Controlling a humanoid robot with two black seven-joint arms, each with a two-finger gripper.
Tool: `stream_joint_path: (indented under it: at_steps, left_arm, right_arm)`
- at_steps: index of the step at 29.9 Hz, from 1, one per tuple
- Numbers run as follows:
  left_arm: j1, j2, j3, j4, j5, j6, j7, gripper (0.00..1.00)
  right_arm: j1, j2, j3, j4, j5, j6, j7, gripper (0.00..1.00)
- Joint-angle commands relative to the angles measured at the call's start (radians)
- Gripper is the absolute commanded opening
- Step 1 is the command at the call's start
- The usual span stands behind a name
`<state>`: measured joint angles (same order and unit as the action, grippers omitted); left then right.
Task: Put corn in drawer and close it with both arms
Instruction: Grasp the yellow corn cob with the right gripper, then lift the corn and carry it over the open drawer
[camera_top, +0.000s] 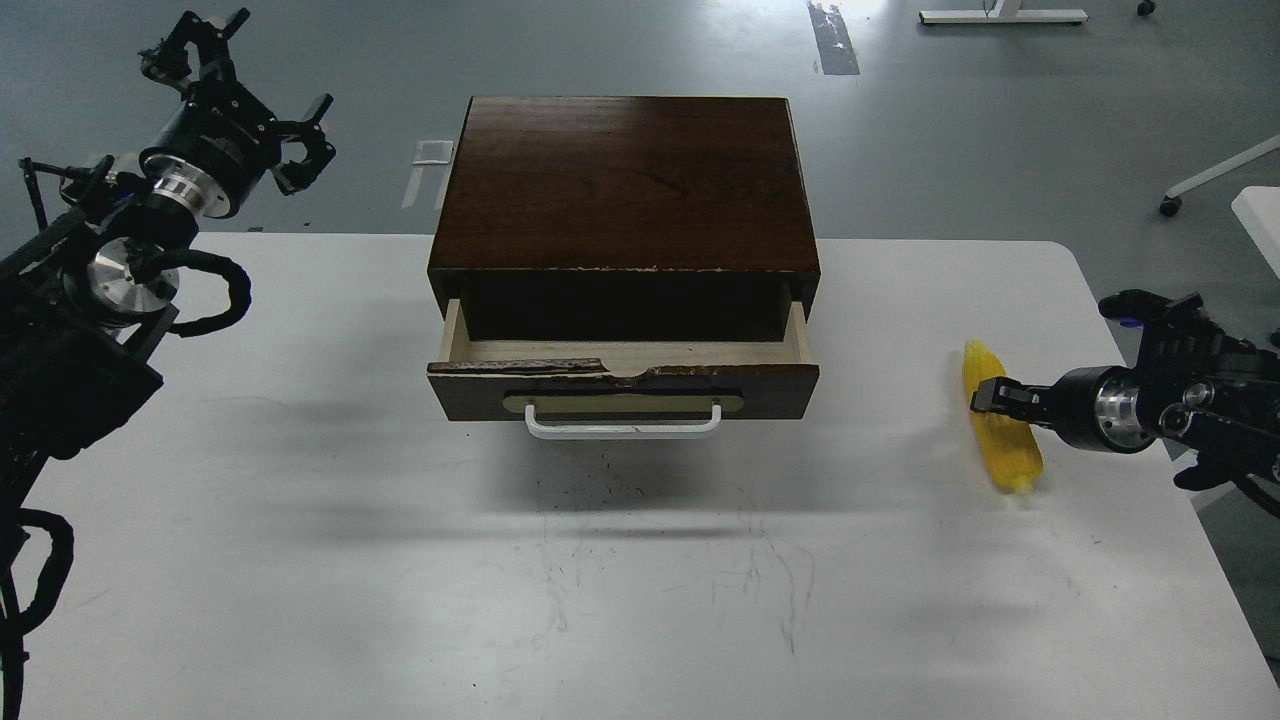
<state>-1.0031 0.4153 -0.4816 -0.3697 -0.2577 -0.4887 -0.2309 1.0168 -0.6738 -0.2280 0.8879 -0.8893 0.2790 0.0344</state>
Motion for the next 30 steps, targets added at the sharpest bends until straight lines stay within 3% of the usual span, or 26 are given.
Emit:
stream_joint_path:
  at_steps: [1, 3, 4, 6, 12, 20, 30]
  left_arm:
    - [0.000, 0.002, 0.000, 0.000, 0.000, 0.000, 0.002, 0.98]
    - [0.001, 0.000, 0.000, 0.000, 0.000, 0.000, 0.001, 0.98]
    - [0.001, 0.000, 0.000, 0.000, 0.000, 0.000, 0.001, 0.98]
    - [0.001, 0.000, 0.000, 0.000, 0.000, 0.000, 0.001, 0.98]
    - [-0.002, 0.010, 0.000, -0.005, 0.000, 0.000, 0.001, 0.98]
    - [-0.002, 0.022, 0.001, -0.014, 0.002, 0.000, 0.005, 0.98]
    - [0.000, 0.048, 0.037, -0.046, 0.015, 0.000, 0.005, 0.98]
  right_arm:
    - [-0.009, -0.001, 0.002, 0.002, 0.000, -0.032, 0.004, 0.37]
    - [-0.003, -0.001, 0.015, 0.006, 0.000, -0.049, 0.005, 0.25]
    - [0.005, -0.001, 0.039, 0.012, 0.001, -0.072, 0.008, 0.15]
    - [0.049, -0.012, 0.082, 0.029, 0.001, -0.084, 0.013, 0.08]
    - [0.312, -0.099, 0.108, 0.127, 0.001, -0.075, 0.016, 0.08]
    - [0.634, -0.076, 0.101, 0.278, -0.095, -0.069, 0.024, 0.08]
    - [0.743, 0.037, 0.098, 0.489, -0.552, -0.066, 0.142, 0.08]
